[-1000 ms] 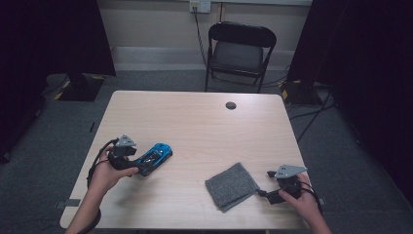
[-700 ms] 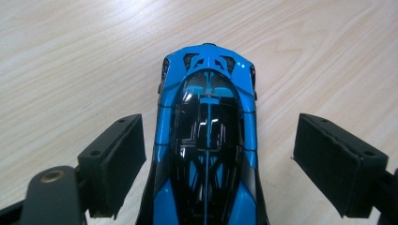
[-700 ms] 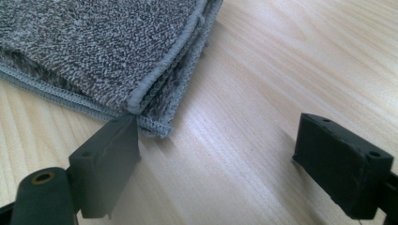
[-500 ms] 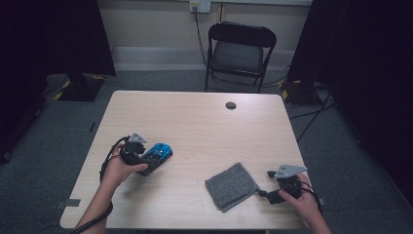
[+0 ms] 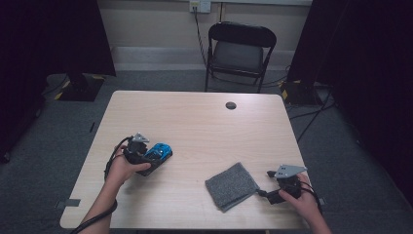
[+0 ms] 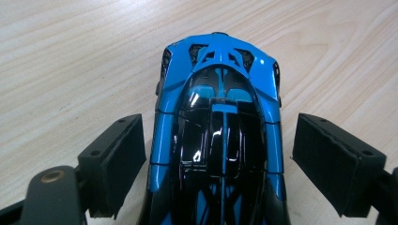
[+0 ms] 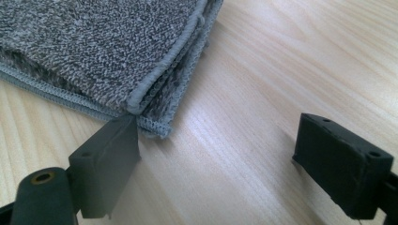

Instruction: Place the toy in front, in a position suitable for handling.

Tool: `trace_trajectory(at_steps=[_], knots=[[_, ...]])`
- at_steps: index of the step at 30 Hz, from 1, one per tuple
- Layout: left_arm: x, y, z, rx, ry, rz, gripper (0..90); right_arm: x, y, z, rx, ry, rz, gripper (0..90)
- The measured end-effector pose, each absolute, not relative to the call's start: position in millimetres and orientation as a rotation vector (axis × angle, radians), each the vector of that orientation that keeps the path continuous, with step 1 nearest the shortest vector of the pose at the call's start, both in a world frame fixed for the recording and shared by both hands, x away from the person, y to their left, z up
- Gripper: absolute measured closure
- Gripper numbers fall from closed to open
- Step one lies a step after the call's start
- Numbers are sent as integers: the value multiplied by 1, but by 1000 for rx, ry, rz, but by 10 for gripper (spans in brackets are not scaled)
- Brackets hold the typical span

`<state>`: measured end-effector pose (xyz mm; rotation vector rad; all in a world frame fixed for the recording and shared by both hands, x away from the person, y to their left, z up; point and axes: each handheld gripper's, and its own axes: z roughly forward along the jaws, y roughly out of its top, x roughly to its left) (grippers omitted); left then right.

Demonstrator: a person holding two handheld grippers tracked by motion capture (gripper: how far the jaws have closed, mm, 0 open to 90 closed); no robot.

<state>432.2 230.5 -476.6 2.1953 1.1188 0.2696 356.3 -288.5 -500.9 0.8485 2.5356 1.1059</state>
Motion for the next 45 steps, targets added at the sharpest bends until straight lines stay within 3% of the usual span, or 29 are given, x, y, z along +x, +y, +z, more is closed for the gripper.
trace_trajectory(at_steps=[30, 34, 45], knots=[[431, 225, -488, 2239, 1109, 356, 199, 356, -288, -501, 847, 2536, 1106, 129], [430, 226, -486, 2237, 1103, 344, 259, 356, -288, -501, 847, 2536, 1106, 129], [428, 223, -480, 2249, 1110, 391, 282, 357, -288, -501, 847, 2536, 1105, 129]])
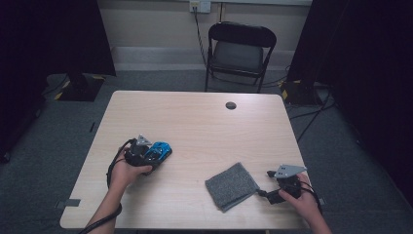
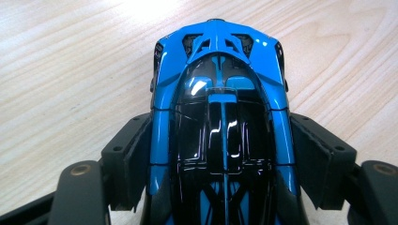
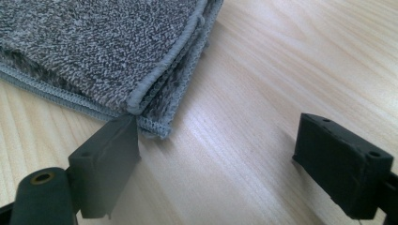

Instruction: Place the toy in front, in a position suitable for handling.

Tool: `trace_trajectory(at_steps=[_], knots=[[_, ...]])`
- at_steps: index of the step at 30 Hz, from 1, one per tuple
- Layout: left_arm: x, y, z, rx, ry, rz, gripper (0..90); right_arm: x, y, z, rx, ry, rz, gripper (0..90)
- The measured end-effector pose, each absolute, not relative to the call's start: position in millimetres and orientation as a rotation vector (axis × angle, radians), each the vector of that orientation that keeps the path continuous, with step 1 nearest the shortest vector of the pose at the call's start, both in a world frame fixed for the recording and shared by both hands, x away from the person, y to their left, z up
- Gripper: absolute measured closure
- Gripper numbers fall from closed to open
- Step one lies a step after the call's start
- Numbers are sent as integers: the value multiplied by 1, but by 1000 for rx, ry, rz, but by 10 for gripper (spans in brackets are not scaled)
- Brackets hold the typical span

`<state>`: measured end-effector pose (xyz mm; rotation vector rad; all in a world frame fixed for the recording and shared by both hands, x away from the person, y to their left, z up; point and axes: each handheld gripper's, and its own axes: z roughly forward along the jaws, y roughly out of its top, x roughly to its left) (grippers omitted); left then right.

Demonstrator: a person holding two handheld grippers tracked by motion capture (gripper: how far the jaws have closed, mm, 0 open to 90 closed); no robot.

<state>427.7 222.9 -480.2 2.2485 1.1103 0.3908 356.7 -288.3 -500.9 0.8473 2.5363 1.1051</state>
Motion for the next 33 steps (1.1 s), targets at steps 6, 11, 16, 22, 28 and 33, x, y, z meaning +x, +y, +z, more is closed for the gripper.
trace_trajectory(at_steps=[6, 11, 16, 22, 28, 33], knots=[[426, 221, -480, 2270, 1115, 402, 283, 357, -288, -501, 846, 2537, 1105, 129], [426, 223, -476, 2256, 1132, 400, 283, 357, -288, -501, 846, 2537, 1105, 129], [426, 226, -470, 2251, 1137, 408, 283, 357, -288, -501, 846, 2536, 1105, 129], [426, 226, -463, 2237, 1145, 404, 283, 357, -288, -501, 846, 2537, 1105, 129], [429, 218, -453, 2249, 1113, 394, 283, 357, -288, -501, 847, 2536, 1104, 129], [434, 209, -446, 2251, 1086, 409, 283, 357, -288, -501, 846, 2536, 1105, 129]])
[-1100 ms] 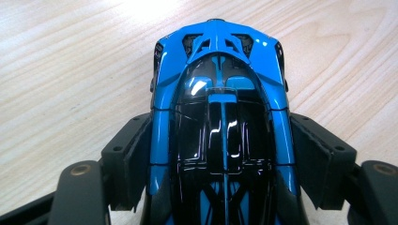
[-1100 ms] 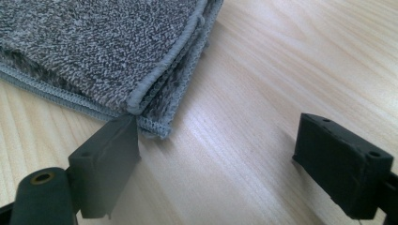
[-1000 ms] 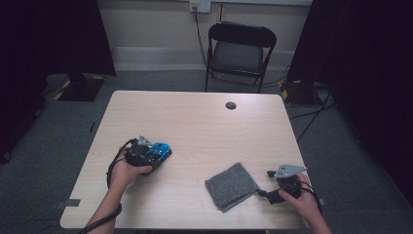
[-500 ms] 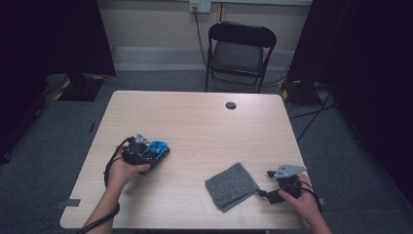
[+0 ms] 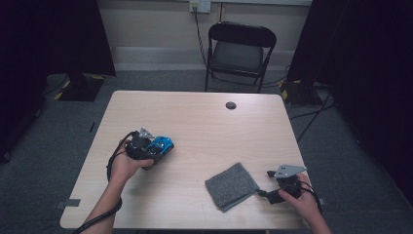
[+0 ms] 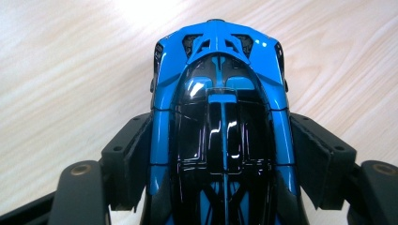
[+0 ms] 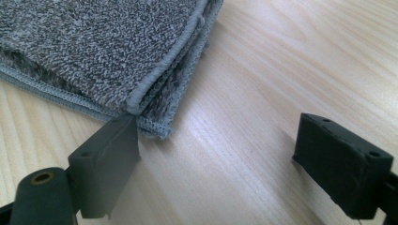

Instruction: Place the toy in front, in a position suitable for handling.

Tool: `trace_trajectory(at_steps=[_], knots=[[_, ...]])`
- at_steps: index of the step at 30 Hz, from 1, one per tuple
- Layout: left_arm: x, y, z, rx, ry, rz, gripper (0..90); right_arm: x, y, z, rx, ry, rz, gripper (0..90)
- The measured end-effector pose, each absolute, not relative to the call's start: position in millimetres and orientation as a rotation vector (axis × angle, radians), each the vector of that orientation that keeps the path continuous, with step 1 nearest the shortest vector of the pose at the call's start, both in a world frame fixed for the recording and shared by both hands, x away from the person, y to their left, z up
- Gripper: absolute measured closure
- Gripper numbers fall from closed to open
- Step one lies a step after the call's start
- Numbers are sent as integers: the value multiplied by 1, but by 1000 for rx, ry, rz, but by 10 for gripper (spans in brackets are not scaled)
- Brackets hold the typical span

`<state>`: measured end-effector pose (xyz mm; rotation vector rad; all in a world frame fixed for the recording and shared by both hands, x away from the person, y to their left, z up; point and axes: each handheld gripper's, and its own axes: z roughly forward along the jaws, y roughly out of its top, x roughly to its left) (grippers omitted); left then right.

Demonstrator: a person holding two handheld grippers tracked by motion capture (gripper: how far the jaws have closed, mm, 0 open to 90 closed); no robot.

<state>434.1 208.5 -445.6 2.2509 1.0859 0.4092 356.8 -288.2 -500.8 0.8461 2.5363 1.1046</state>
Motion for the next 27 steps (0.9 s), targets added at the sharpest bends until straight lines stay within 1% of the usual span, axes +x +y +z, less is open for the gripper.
trace_trajectory(at_steps=[7, 9, 15, 27], knots=[[444, 188, -445, 2248, 1066, 428, 283, 357, -288, -501, 846, 2536, 1105, 129], [447, 182, -448, 2236, 1070, 411, 283, 357, -288, -501, 846, 2536, 1105, 129], [457, 163, -458, 2234, 1054, 416, 283, 357, -288, -501, 846, 2536, 1105, 129], [475, 136, -474, 2237, 1053, 416, 282, 357, -288, -501, 846, 2537, 1106, 129]])
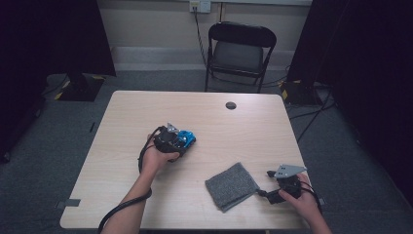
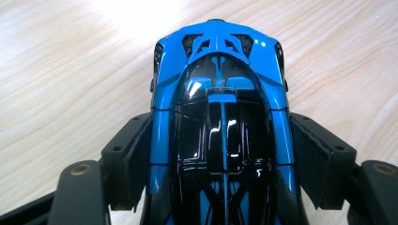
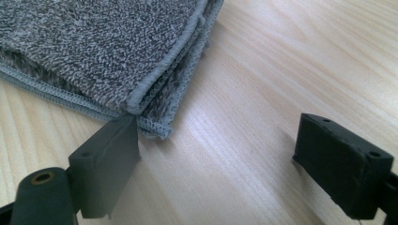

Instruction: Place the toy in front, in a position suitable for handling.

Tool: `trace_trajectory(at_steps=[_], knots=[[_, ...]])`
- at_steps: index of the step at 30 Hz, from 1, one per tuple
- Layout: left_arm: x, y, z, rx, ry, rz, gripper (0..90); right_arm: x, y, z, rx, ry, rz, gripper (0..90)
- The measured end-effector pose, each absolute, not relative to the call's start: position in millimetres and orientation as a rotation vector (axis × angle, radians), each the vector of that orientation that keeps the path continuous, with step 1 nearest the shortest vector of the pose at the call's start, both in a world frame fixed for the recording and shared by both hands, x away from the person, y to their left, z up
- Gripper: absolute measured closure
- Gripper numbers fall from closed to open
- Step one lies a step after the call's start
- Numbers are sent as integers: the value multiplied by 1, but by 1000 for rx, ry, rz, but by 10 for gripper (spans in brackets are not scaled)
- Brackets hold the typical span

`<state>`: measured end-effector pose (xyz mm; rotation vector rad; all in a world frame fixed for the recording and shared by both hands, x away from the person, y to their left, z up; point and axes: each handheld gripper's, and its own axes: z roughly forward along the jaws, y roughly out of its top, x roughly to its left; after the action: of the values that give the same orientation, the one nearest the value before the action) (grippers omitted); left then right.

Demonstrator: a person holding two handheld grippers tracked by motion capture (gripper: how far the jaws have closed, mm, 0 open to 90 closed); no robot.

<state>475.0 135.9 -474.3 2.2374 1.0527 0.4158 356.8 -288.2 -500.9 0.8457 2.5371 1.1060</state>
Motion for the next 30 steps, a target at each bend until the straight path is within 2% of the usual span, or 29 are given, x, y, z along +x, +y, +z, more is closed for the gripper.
trace_trajectory(at_steps=[26, 30], knots=[[477, 130, -484, 2248, 1042, 413, 275, 357, -288, -501, 843, 2537, 1109, 129], [476, 132, -483, 2234, 1036, 442, 236, 357, -288, -501, 843, 2538, 1109, 129]])
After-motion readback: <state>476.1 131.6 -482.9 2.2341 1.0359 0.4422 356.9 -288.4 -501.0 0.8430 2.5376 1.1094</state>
